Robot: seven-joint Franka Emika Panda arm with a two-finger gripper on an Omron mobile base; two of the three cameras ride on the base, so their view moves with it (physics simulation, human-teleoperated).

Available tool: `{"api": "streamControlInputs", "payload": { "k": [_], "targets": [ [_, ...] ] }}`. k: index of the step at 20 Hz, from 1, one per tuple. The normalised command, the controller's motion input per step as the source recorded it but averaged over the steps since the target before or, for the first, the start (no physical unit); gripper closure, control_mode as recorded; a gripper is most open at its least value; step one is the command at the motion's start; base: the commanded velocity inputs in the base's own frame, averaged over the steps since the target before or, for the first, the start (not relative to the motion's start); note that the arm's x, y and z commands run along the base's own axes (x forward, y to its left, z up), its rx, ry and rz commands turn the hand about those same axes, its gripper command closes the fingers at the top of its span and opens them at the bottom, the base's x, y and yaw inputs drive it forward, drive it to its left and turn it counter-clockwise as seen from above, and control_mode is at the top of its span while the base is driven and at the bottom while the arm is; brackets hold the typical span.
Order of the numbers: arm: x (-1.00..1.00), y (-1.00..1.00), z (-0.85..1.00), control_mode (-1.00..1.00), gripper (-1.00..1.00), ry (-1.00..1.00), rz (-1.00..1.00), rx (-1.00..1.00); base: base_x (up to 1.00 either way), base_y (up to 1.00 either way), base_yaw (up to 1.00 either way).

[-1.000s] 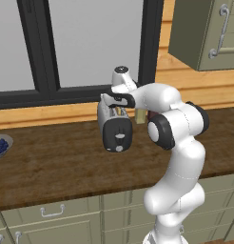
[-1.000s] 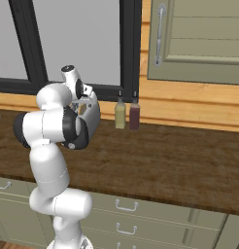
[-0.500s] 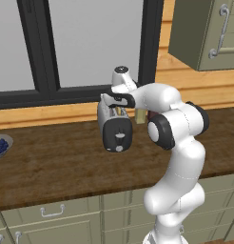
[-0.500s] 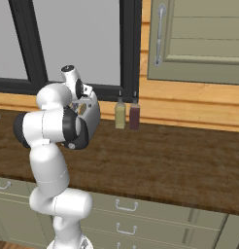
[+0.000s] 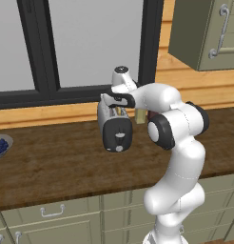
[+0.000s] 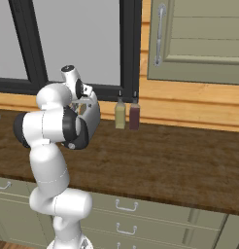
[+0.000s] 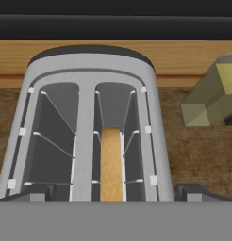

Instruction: Start the toaster. Once the lever pops up, take the bread to the plate on the dining counter.

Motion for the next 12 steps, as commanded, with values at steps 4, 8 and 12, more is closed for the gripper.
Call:
{"api": "streamControlInputs", "payload": {
  "k": [4, 8, 12],
  "targets": [
    [0.0, 0.0, 0.0, -1.0, -1.0, 0.0, 0.0, 0.0, 0.0, 0.0, 0.0],
    [0.0, 0.0, 0.0, -1.0, -1.0, 0.0, 0.0, 0.0, 0.0, 0.0, 0.0],
    [0.0, 0.0, 0.0, -1.0, -1.0, 0.0, 0.0, 0.0, 0.0, 0.0, 0.0]
  ]
}}
